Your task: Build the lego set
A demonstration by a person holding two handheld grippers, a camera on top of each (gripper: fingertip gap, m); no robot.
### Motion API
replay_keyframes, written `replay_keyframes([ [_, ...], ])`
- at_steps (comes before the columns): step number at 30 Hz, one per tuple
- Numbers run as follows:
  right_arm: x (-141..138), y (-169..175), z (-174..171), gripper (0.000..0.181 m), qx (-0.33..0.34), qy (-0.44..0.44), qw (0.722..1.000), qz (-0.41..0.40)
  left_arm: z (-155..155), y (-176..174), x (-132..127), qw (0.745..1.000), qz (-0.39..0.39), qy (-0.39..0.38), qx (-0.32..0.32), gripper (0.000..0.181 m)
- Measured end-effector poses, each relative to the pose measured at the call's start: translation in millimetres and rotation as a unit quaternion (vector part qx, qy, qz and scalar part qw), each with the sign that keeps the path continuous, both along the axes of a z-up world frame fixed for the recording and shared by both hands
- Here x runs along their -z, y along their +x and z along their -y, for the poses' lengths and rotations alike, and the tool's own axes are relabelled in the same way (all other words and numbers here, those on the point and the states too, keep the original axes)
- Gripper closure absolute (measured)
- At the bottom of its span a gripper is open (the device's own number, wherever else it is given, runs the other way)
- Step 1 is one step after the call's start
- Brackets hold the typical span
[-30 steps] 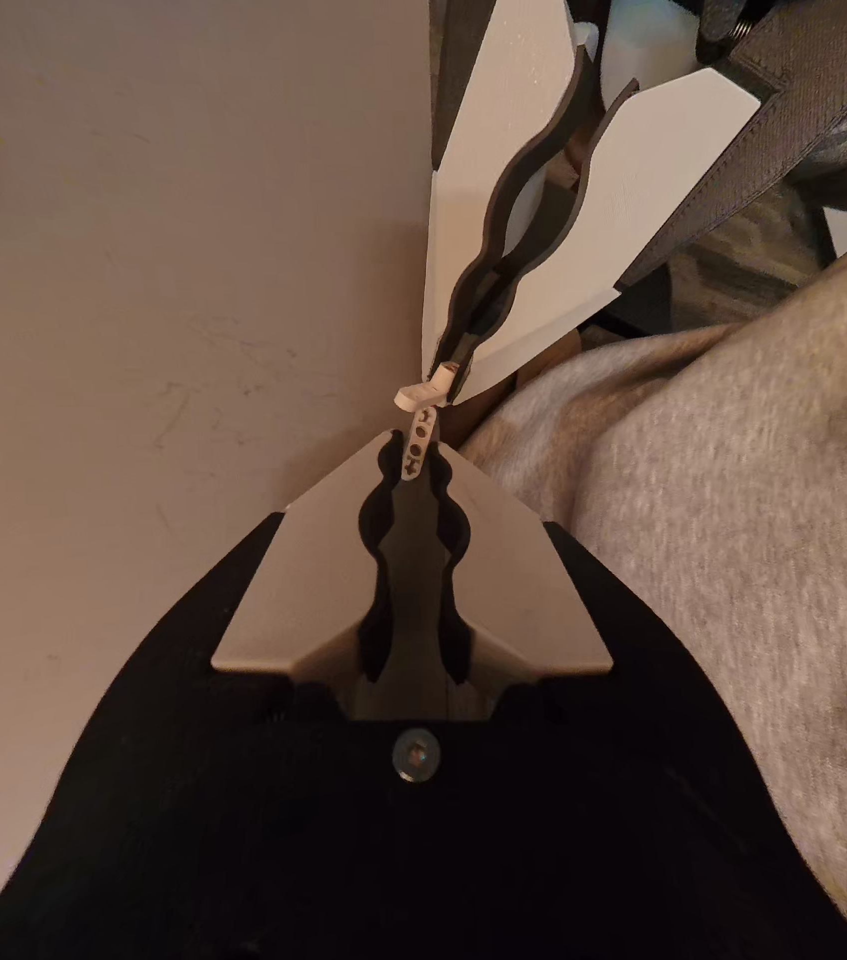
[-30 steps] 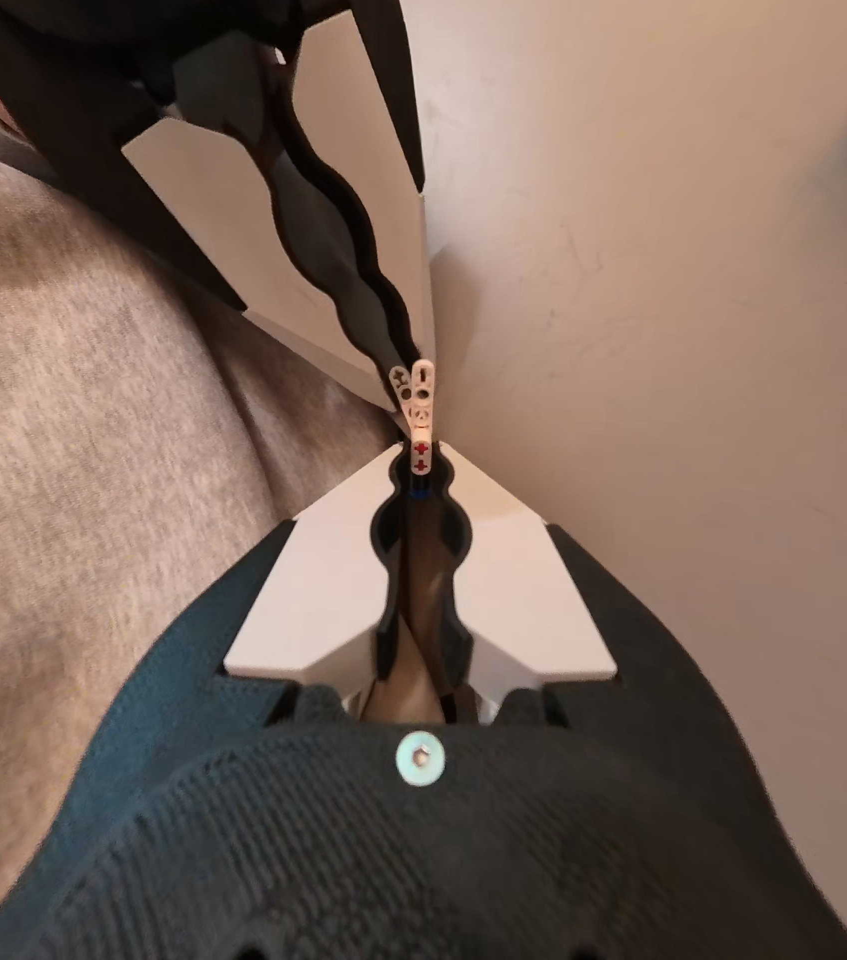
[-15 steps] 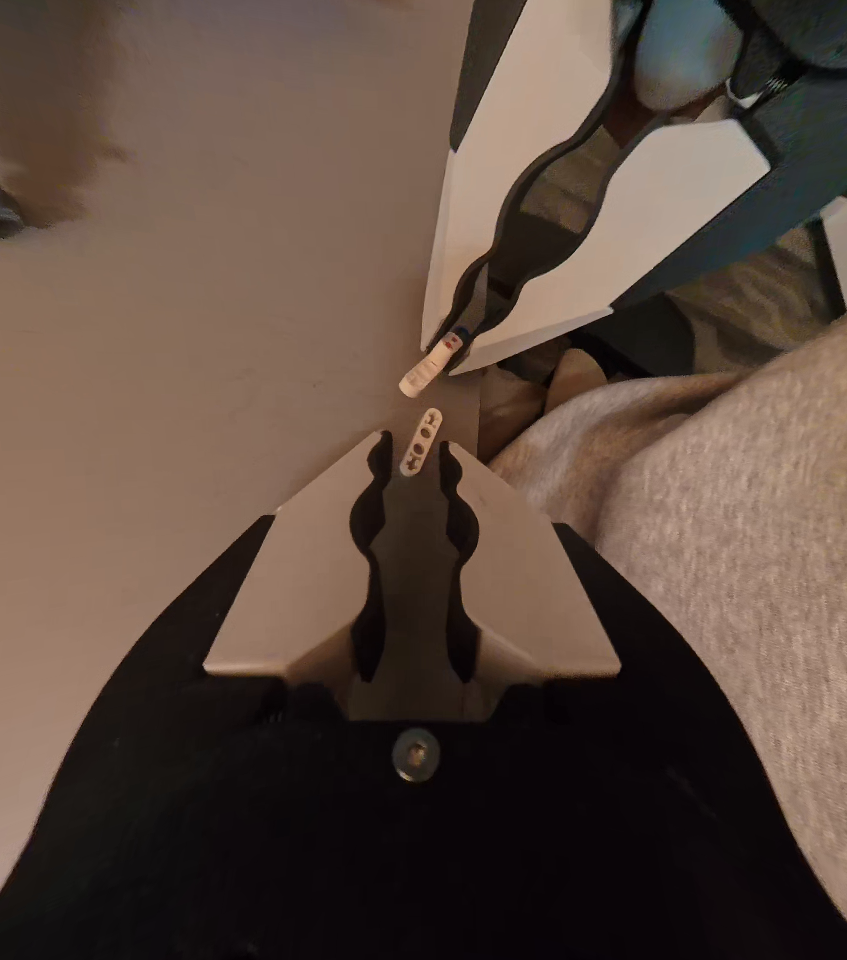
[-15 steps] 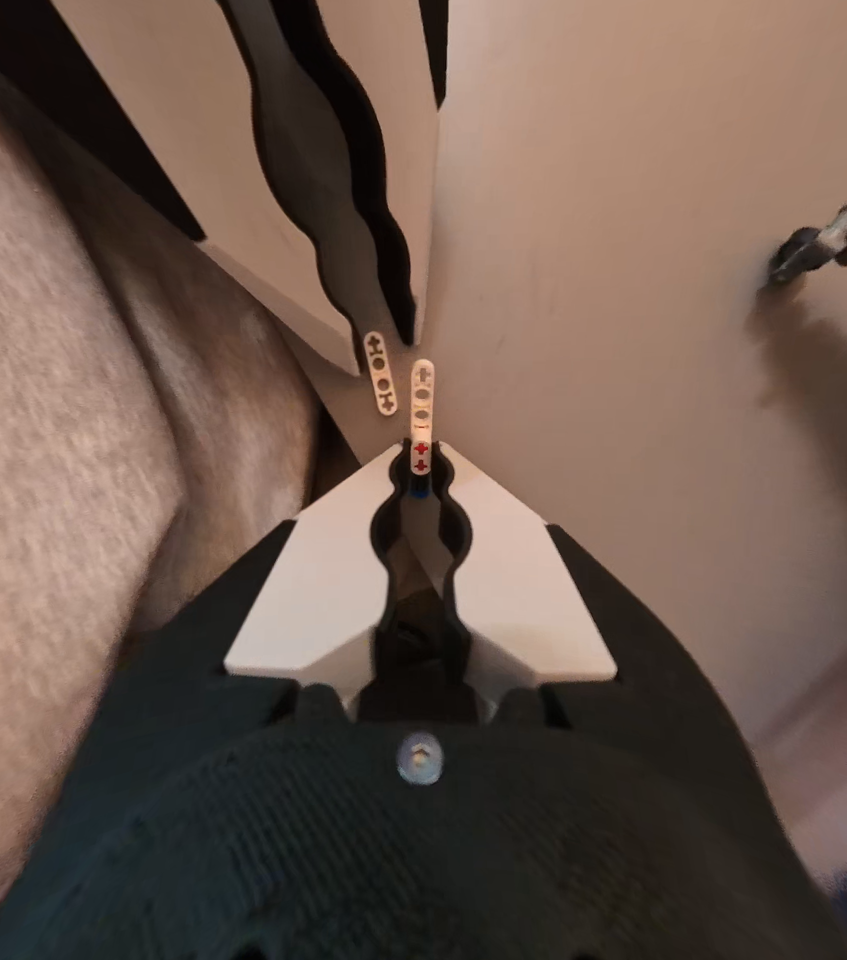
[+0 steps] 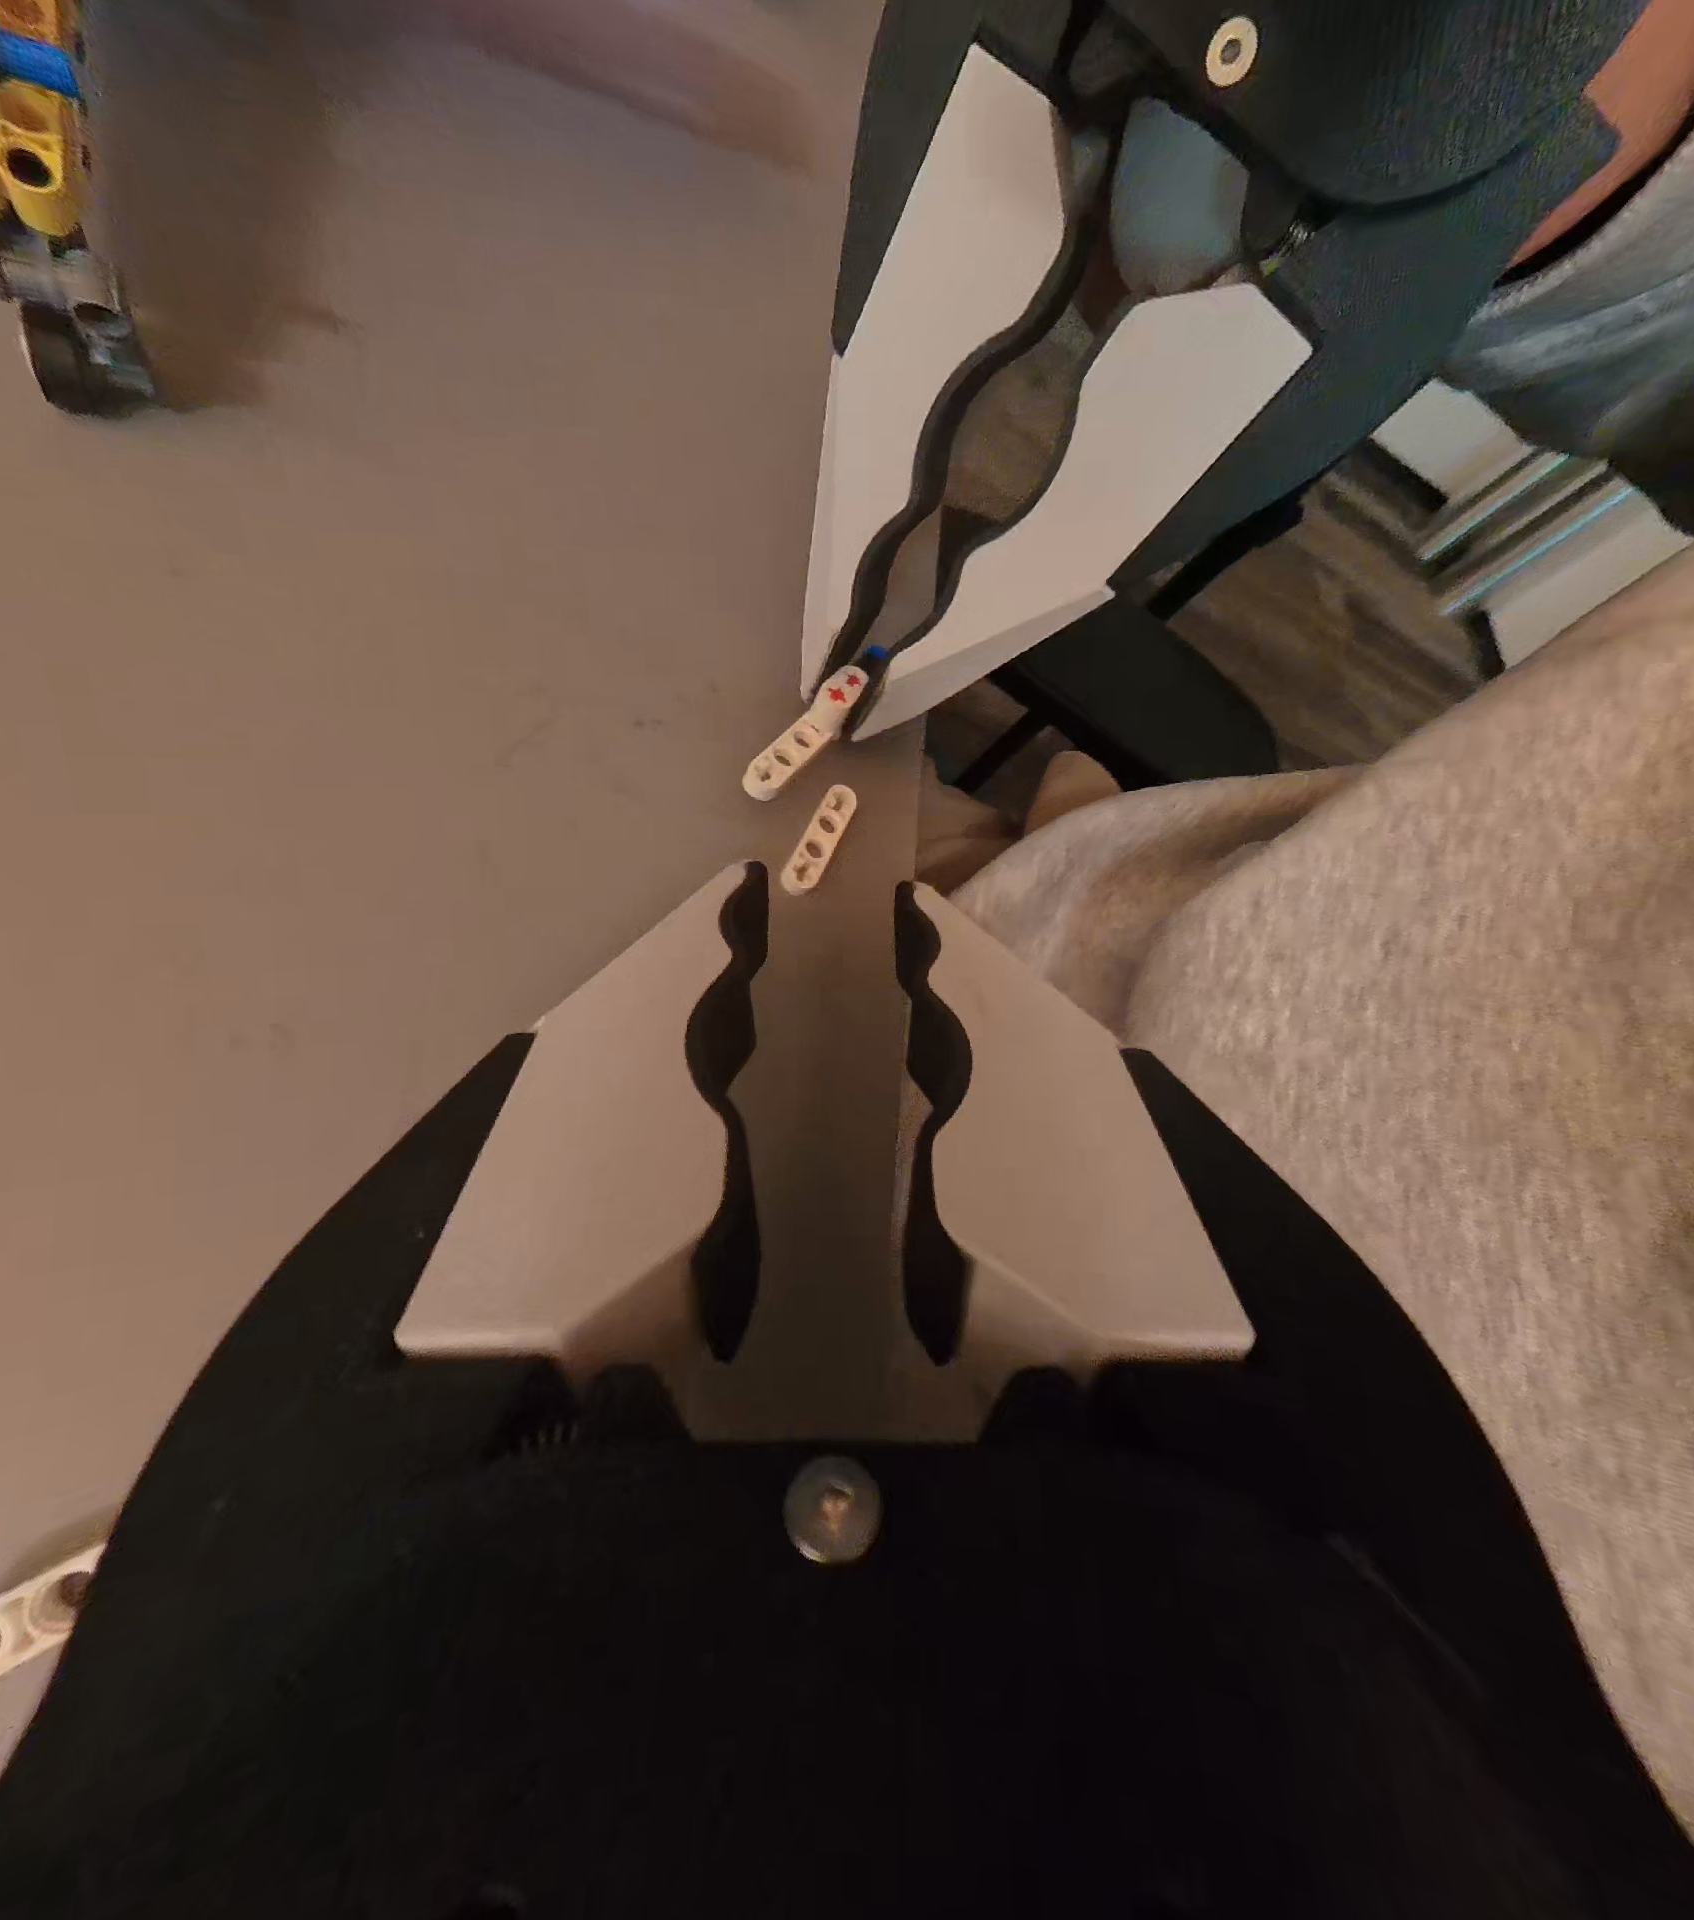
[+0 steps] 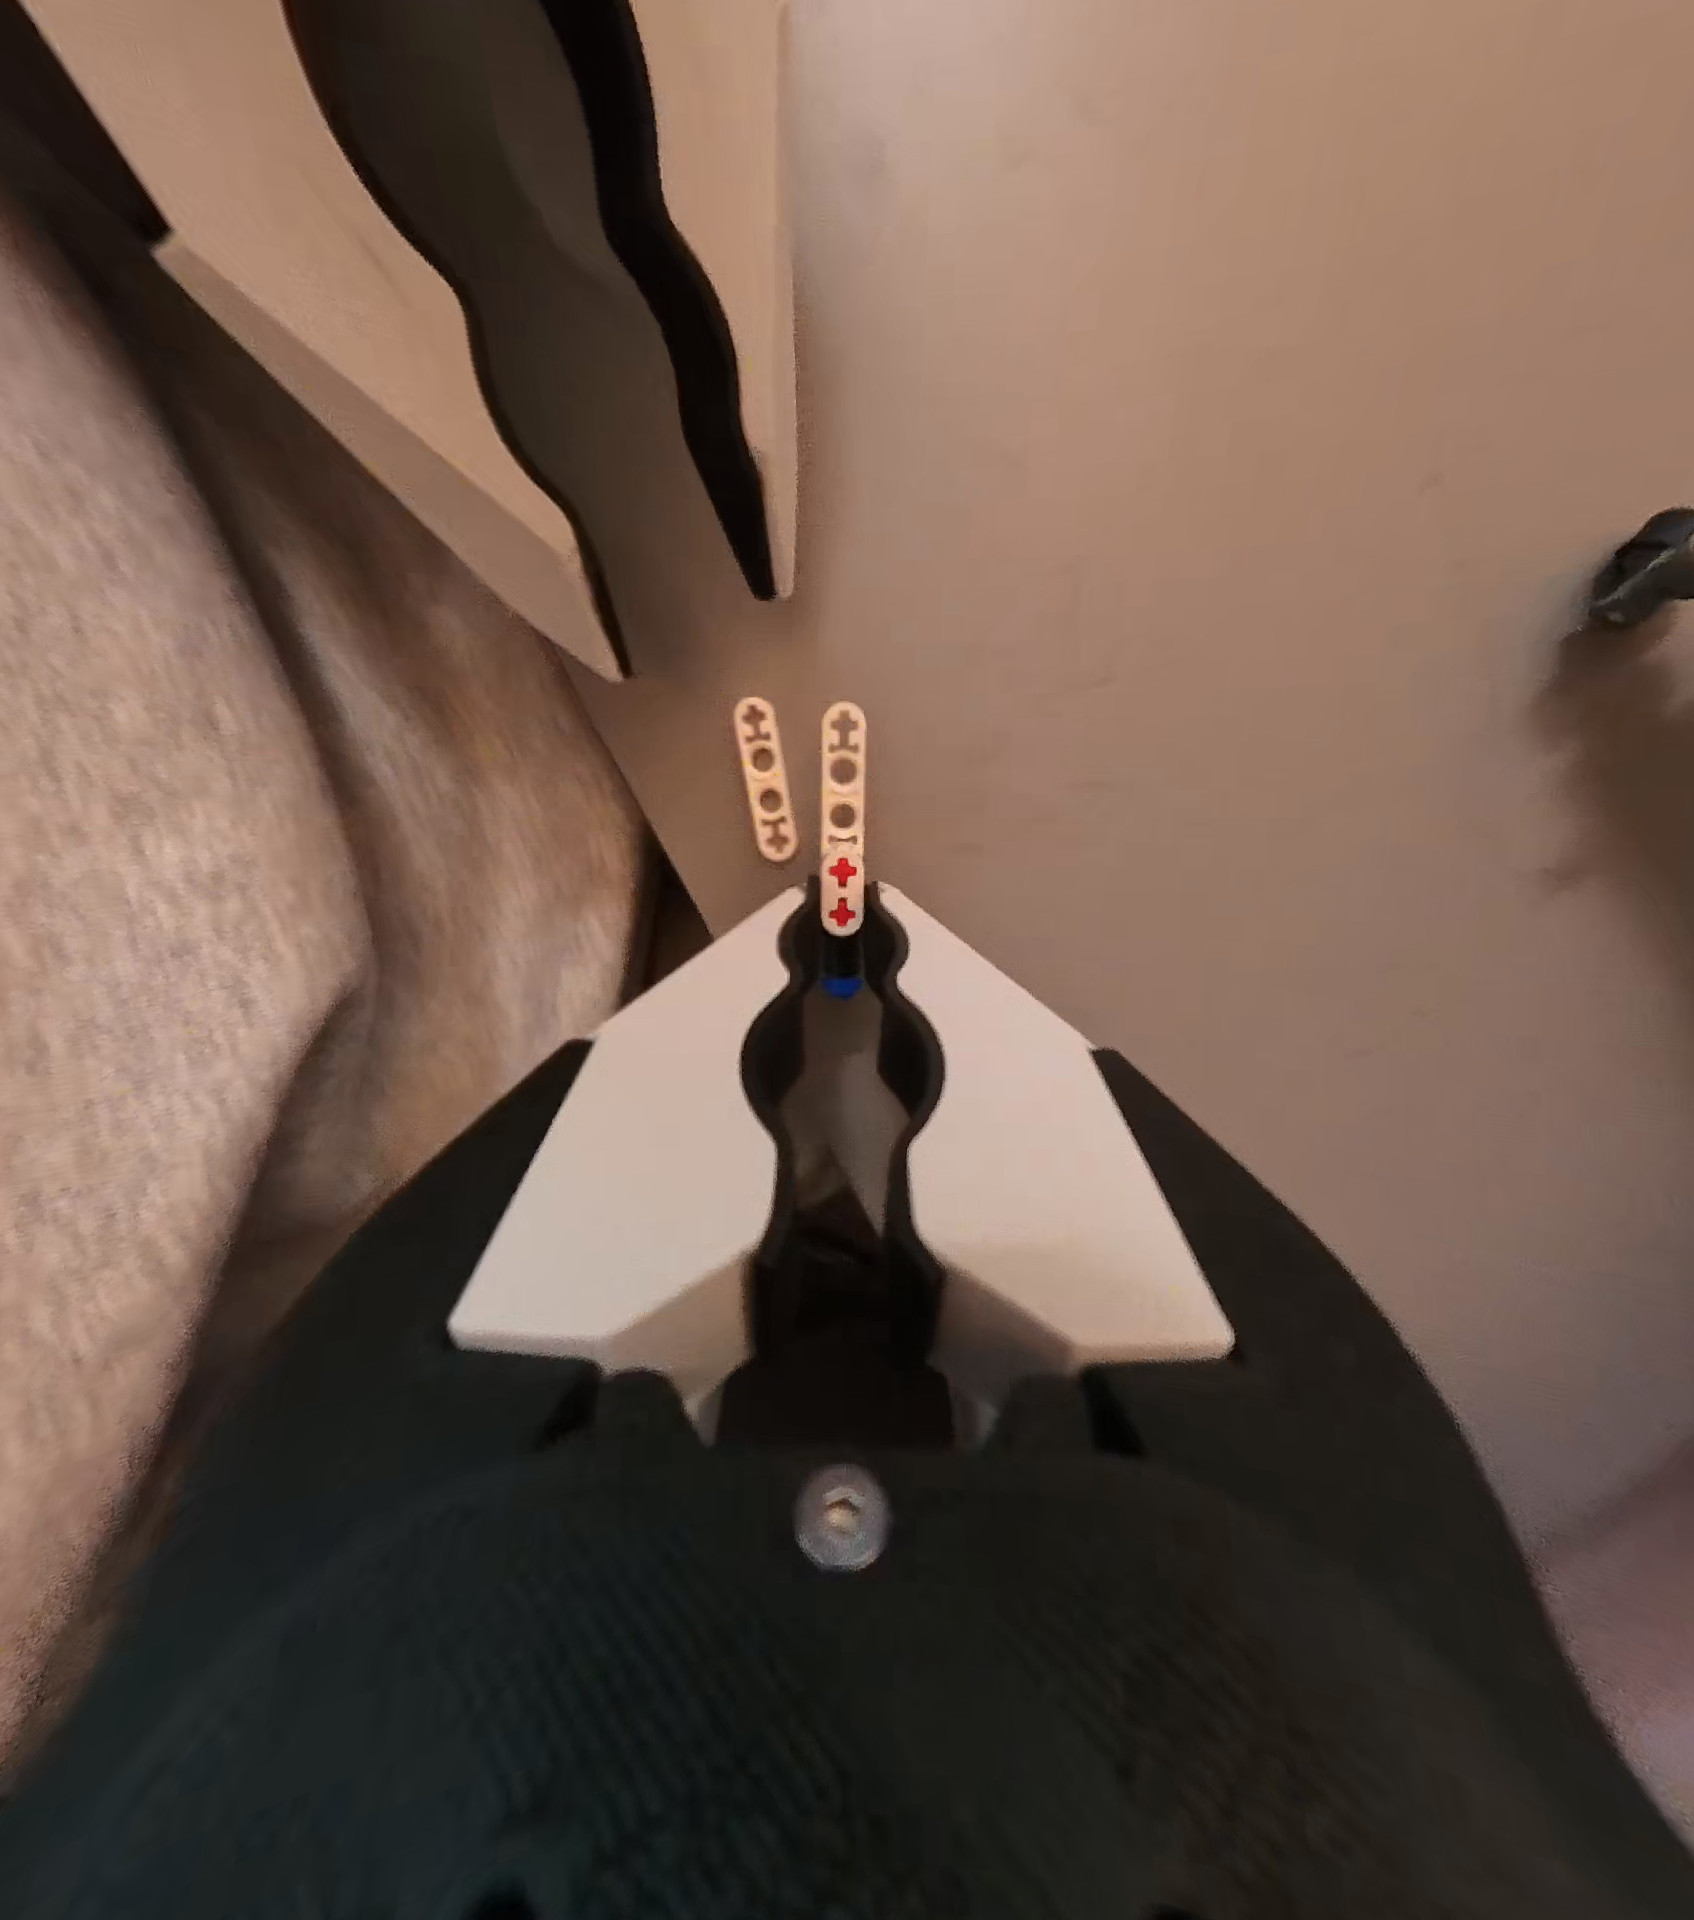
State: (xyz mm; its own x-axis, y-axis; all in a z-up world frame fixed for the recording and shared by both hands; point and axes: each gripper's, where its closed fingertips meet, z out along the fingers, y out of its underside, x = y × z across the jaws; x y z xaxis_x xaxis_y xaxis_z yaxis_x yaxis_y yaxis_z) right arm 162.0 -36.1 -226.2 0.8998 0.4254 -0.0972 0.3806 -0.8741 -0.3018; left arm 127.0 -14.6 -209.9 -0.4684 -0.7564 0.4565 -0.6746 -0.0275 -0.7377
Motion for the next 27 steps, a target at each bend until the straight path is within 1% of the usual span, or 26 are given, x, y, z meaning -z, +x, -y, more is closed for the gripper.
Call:
replay_keyframes([
  [2, -4.4, -6.2, 1.6, 0.175, 0.012, 0.002, 0.999, -0.037, 1.0, -0.8, 0.6, 1.000, -0.004, -0.004, 0.000, 0.157],
  [4, -5.1, -8.9, 3.8, 0.175, 0.019, 0.003, 0.999, -0.051, 3.7, -2.6, 4.1, 1.000, -0.012, 0.004, 0.007, 0.156],
  [10, 2.0, -13.8, 5.1, 0.175, 0.000, 0.005, 1.000, -0.029, 7.6, -4.7, 15.2, 0.999, -0.034, 0.038, 0.014, 0.156],
  [13, 5.1, -13.5, 4.7, 0.175, -0.012, -0.001, 1.000, -0.013, 7.1, -4.2, 18.5, 0.998, -0.040, 0.048, 0.011, 0.159],
  [27, 7.5, -13.7, 2.9, 0.175, -0.033, -0.039, 0.999, 0.016, 5.6, -3.4, 18.8, 0.998, -0.047, 0.036, 0.006, 0.165],
])
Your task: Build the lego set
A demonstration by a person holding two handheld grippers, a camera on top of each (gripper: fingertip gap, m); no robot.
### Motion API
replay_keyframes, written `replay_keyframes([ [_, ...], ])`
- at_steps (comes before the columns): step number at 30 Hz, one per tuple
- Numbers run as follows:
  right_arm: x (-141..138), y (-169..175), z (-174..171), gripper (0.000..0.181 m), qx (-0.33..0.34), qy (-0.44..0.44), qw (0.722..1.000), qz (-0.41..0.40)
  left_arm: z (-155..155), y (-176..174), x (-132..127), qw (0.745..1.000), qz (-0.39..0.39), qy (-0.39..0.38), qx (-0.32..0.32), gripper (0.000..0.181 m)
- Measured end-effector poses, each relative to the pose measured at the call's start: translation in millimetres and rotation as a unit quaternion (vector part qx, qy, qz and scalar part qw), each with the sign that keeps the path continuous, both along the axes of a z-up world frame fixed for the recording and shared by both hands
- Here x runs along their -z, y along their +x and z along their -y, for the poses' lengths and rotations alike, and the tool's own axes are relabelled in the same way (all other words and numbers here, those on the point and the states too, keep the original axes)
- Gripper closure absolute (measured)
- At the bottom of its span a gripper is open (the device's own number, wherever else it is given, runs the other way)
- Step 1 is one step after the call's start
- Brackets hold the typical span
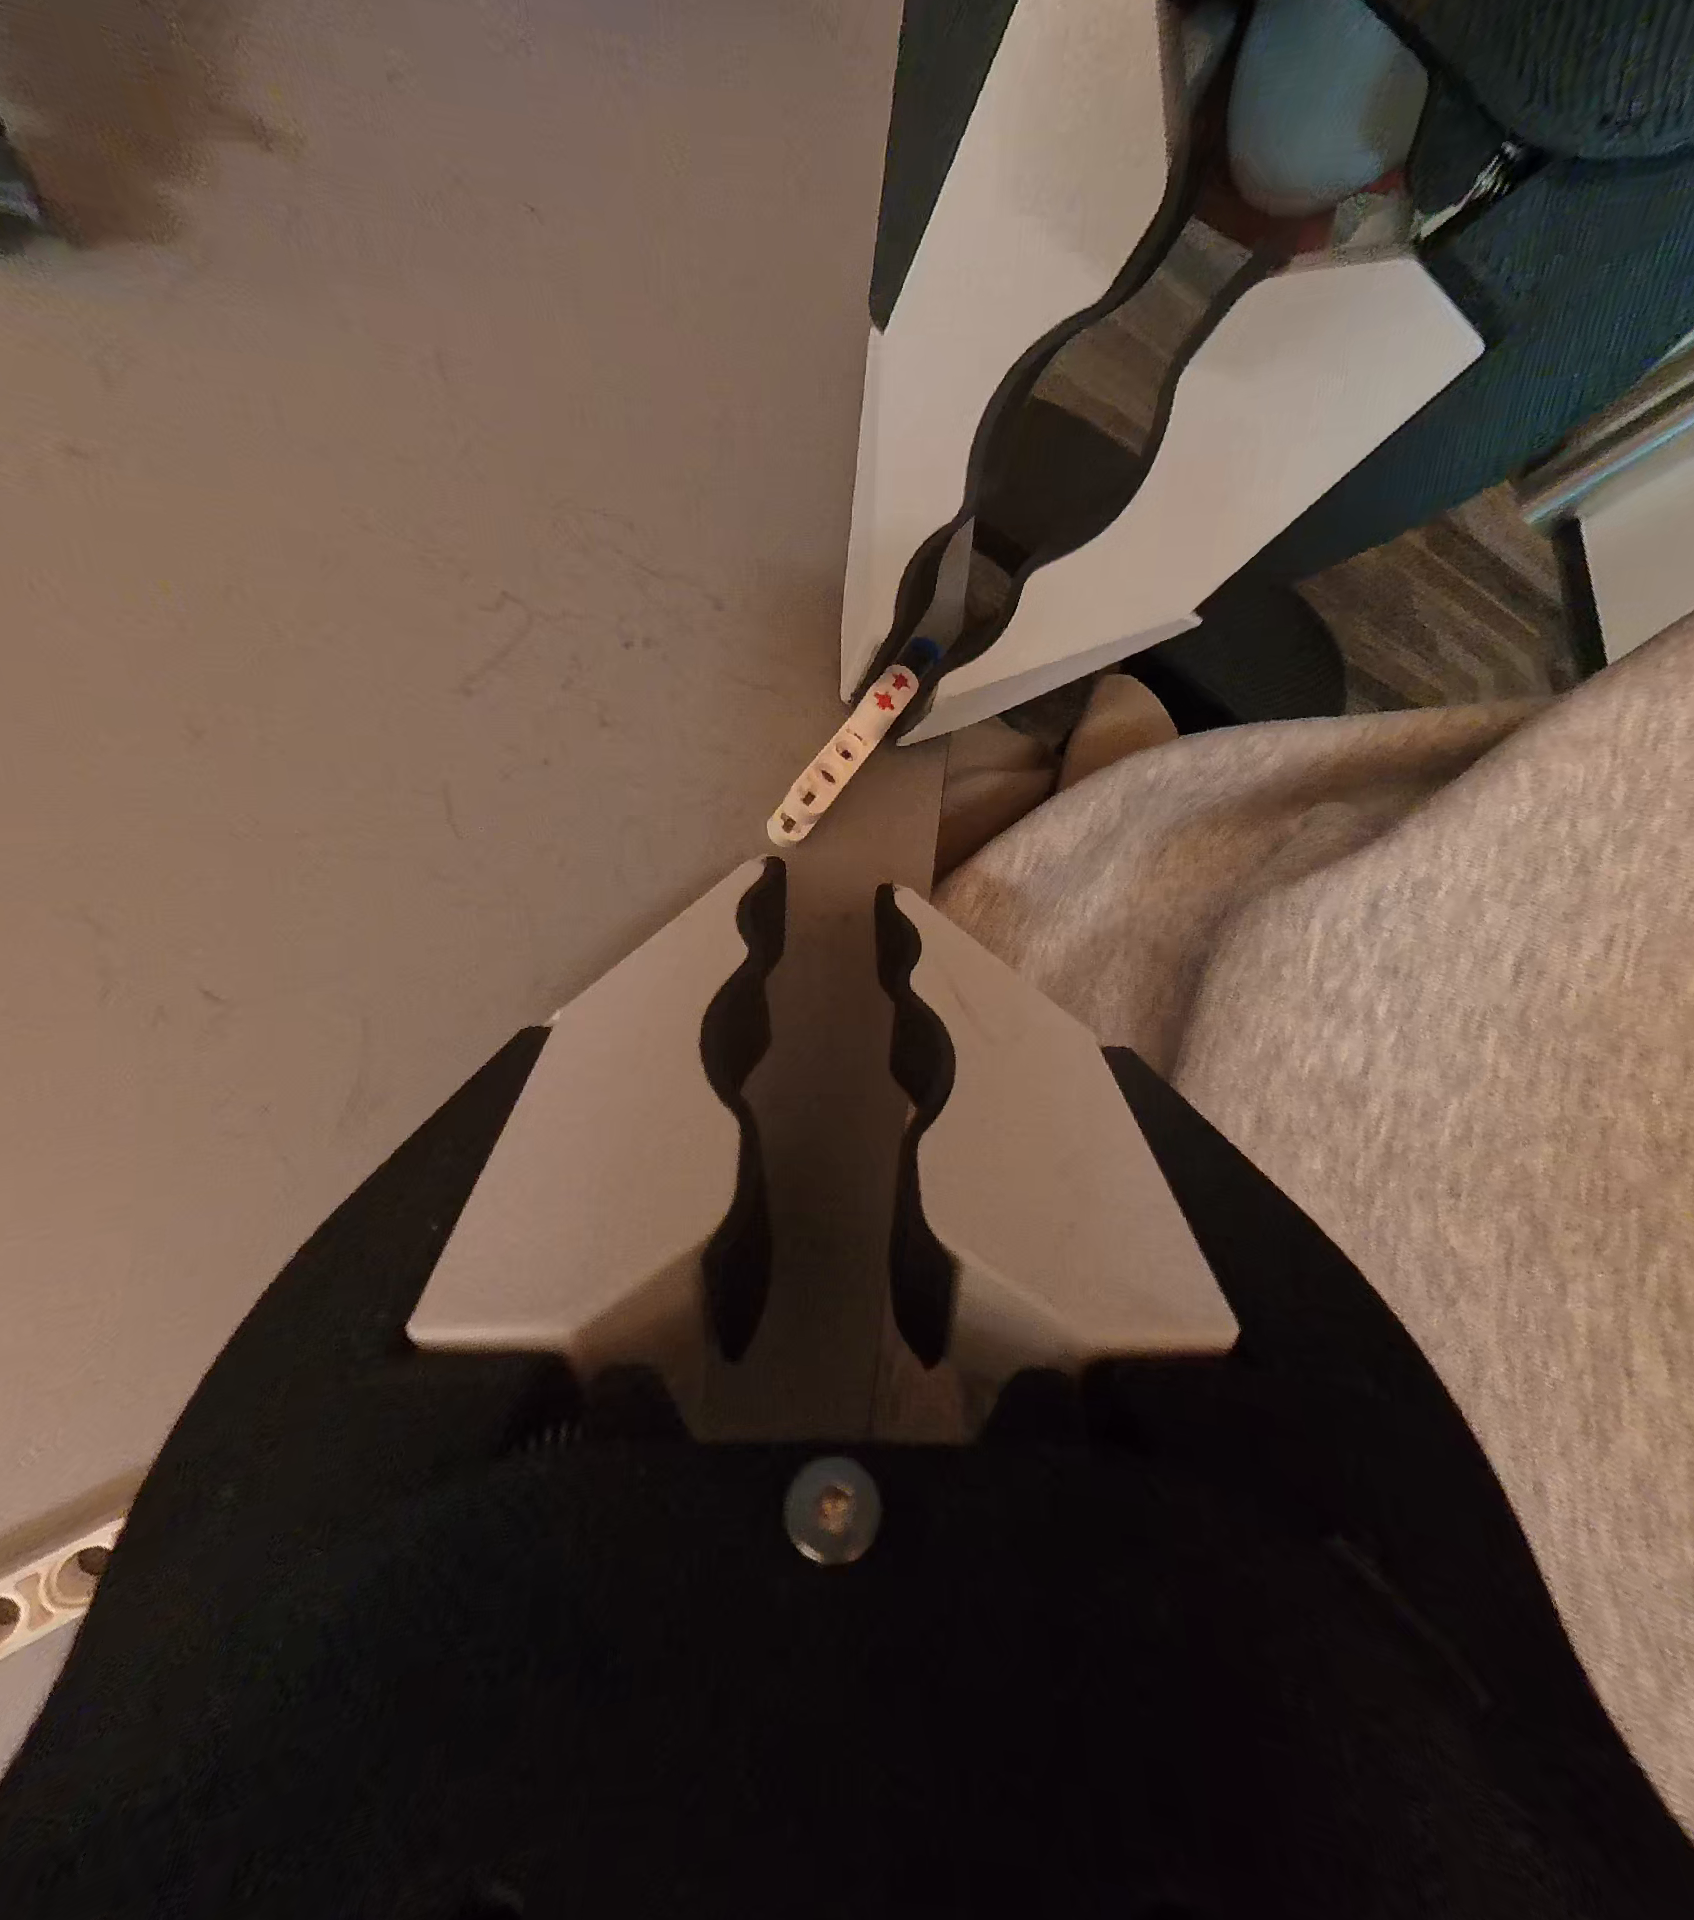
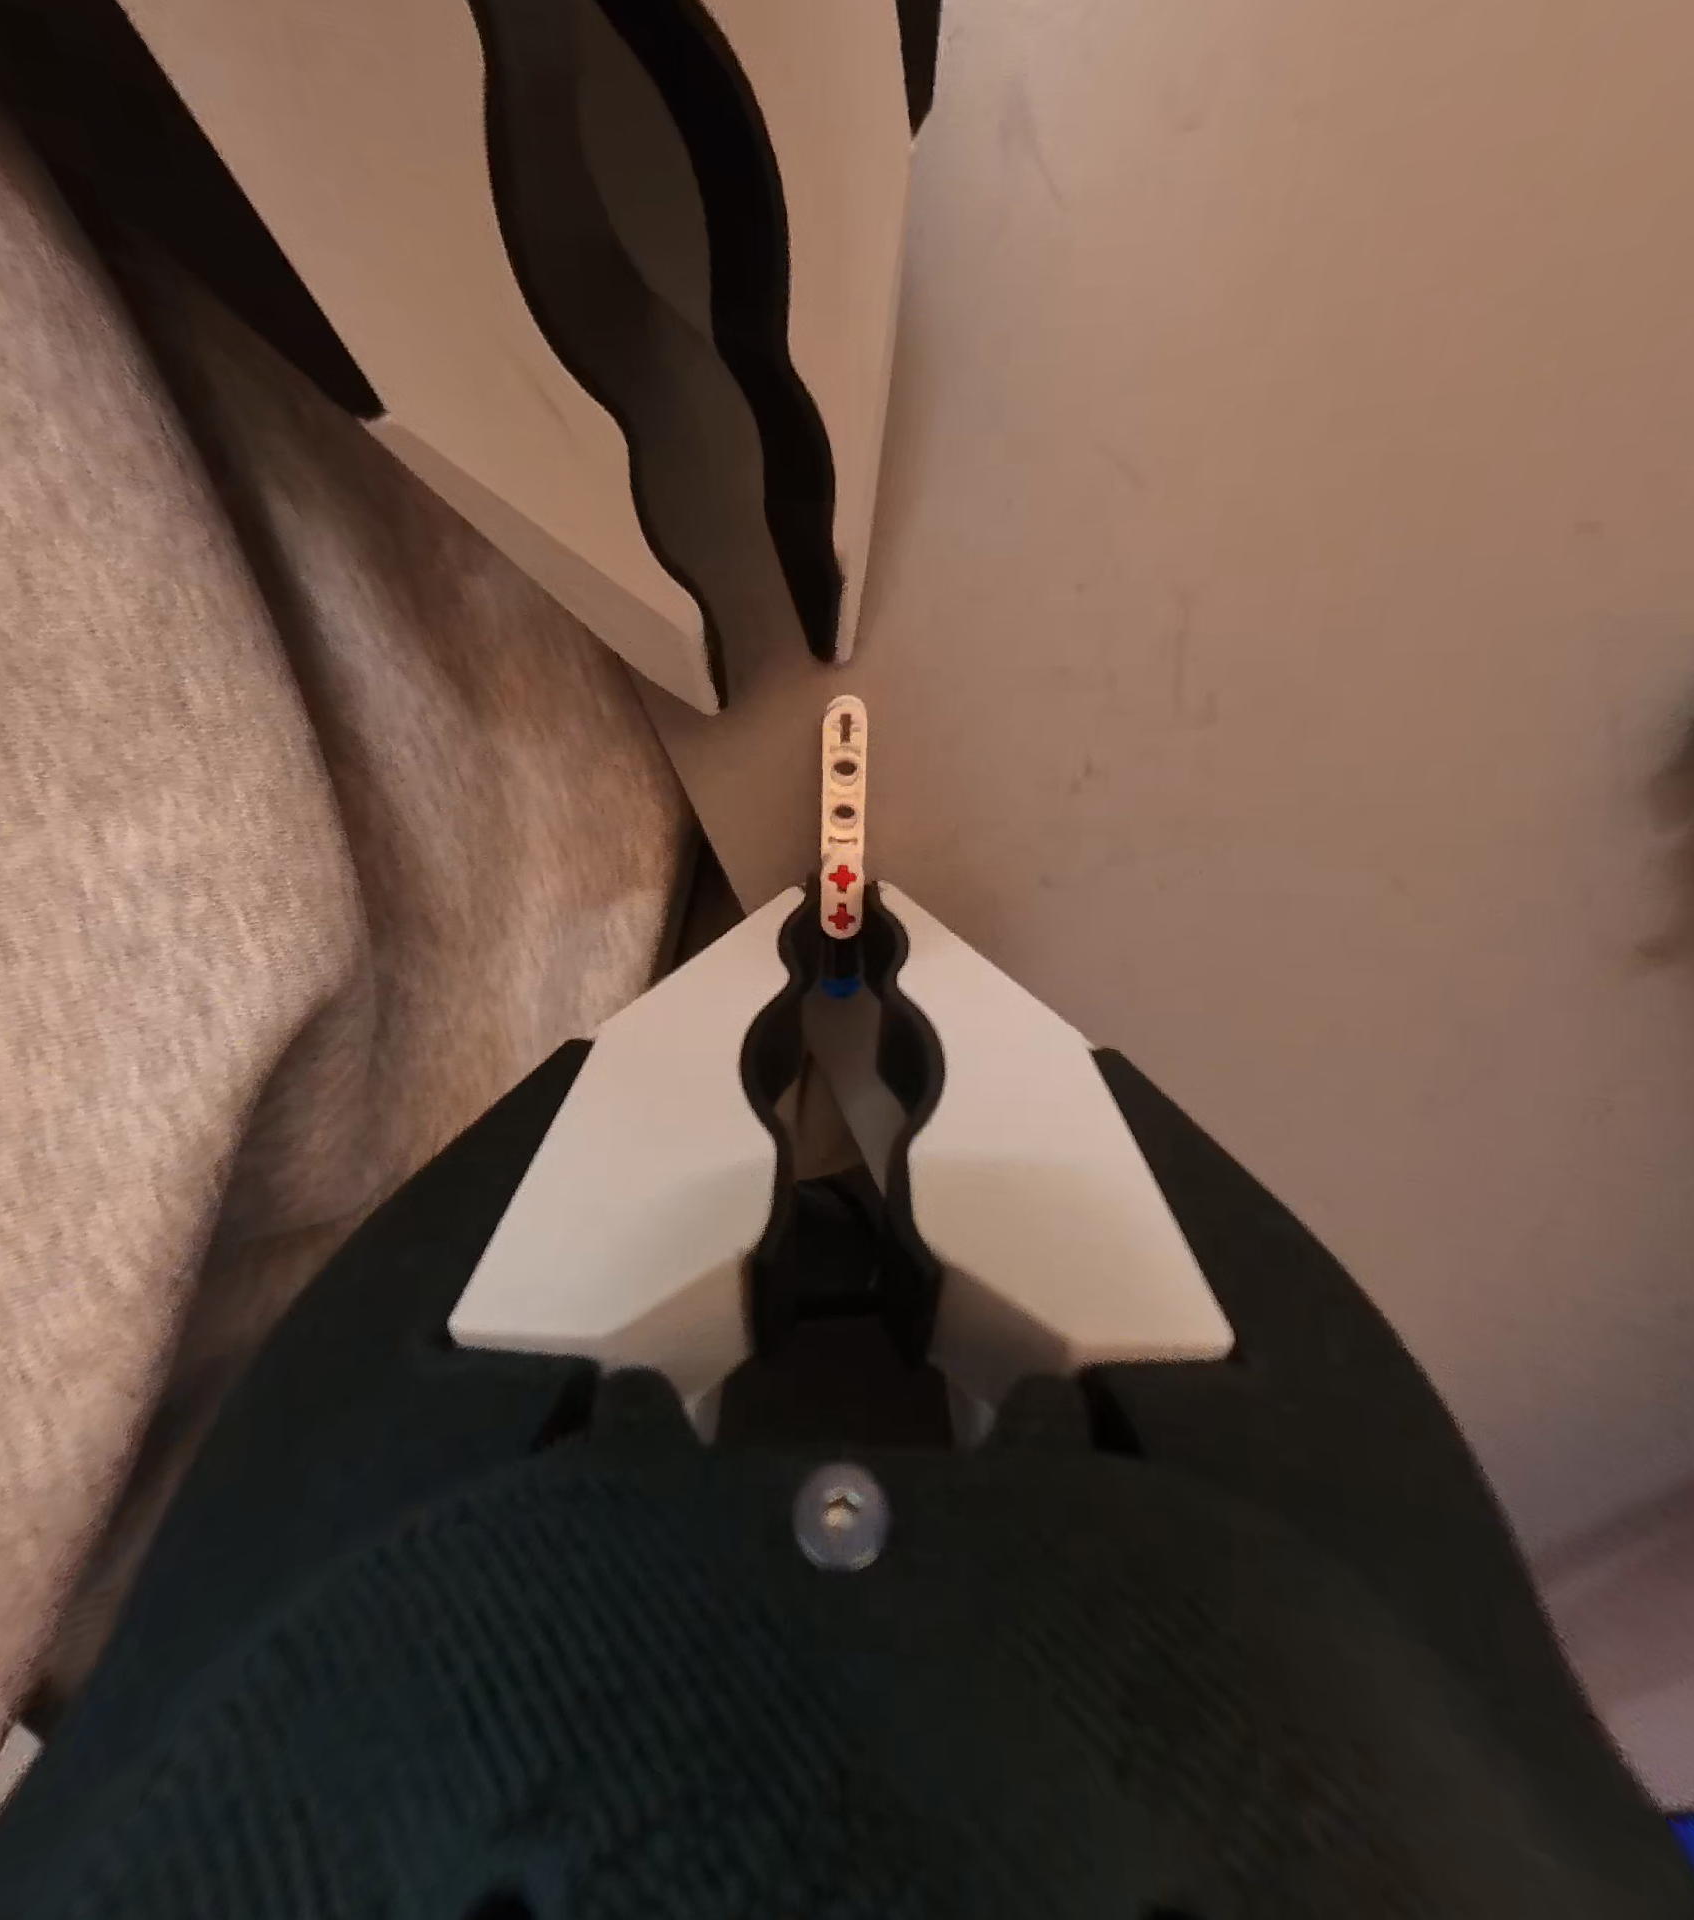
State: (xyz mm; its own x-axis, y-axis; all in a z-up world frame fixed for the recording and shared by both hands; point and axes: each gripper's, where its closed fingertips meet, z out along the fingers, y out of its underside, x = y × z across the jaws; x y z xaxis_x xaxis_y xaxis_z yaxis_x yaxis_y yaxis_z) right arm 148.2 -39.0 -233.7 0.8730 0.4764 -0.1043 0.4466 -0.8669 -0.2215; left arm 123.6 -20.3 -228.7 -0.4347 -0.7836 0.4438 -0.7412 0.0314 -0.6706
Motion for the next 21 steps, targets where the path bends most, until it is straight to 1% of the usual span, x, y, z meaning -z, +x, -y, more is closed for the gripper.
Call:
replay_keyframes([
  [7, 0.7, 0.5, 0.4, 0.175, -0.012, -0.022, 0.999, 0.036, -0.5, 0.2, -0.2, 1.000, -0.001, -0.004, -0.002, 0.166],
  [11, 0.5, 4.4, -4.6, 0.175, -0.028, 0.008, 0.998, 0.060, -0.8, 0.3, -0.5, 1.000, -0.002, -0.007, -0.003, 0.166],
  [13, -0.4, 6.2, -5.5, 0.168, -0.025, 0.015, 0.998, 0.060, -1.0, 0.3, -0.8, 1.000, -0.003, -0.011, -0.003, 0.166],
  [16, -4.6, 4.4, -7.3, 0.158, -0.014, 0.025, 0.999, 0.036, -1.0, 0.4, -1.1, 1.000, -0.005, -0.016, -0.003, 0.166],
  [18, -8.5, 4.7, -9.4, 0.160, -0.013, 0.039, 0.999, 0.029, -1.1, 0.5, -1.3, 1.000, -0.006, -0.019, -0.003, 0.166],
  [21, -10.2, 6.6, -10.5, 0.171, -0.018, 0.048, 0.998, 0.033, -1.3, 0.6, -1.4, 1.000, -0.007, -0.021, -0.004, 0.166],
])
